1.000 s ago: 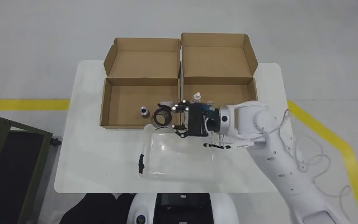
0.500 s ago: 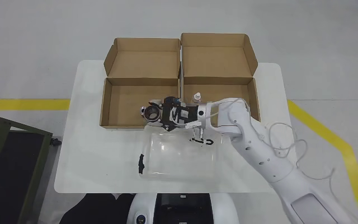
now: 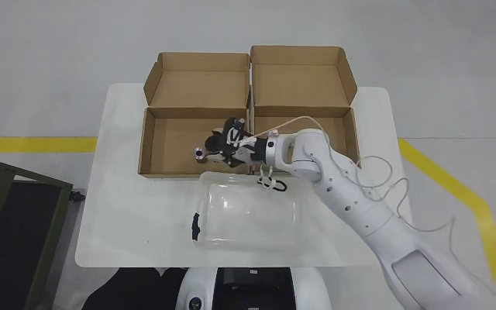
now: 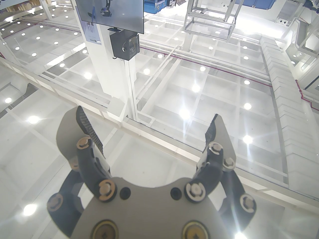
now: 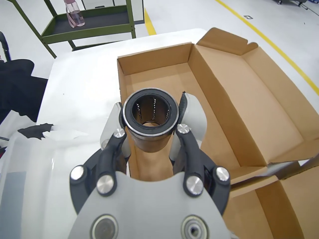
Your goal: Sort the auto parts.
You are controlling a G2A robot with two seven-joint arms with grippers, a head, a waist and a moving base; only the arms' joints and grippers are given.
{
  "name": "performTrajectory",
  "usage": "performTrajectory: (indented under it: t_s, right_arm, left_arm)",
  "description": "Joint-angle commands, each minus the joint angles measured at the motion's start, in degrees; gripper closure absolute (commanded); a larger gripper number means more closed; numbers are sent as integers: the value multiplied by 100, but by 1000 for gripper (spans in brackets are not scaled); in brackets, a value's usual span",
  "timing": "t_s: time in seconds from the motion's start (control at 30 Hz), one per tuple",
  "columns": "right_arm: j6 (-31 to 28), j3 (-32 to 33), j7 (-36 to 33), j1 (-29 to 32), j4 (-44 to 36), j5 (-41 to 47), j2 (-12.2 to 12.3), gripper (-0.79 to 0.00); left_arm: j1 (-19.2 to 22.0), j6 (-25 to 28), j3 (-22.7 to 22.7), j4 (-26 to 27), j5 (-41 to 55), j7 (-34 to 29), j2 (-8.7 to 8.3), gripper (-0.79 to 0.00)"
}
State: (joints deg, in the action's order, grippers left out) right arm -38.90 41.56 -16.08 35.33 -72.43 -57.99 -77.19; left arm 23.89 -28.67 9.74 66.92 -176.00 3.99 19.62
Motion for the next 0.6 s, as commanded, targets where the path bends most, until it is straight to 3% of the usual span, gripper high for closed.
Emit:
performTrajectory:
  t_s: [0.0, 0.57]
  right_arm:
    - [76, -51, -55, -47, 133, -10, -37, 0]
    - [825, -496, -762, -307, 357, -769, -316, 0]
  left_arm:
    - [0, 0, 0, 0, 0, 0, 0, -785]
    - [0, 0, 0, 0, 0, 0, 0, -785]
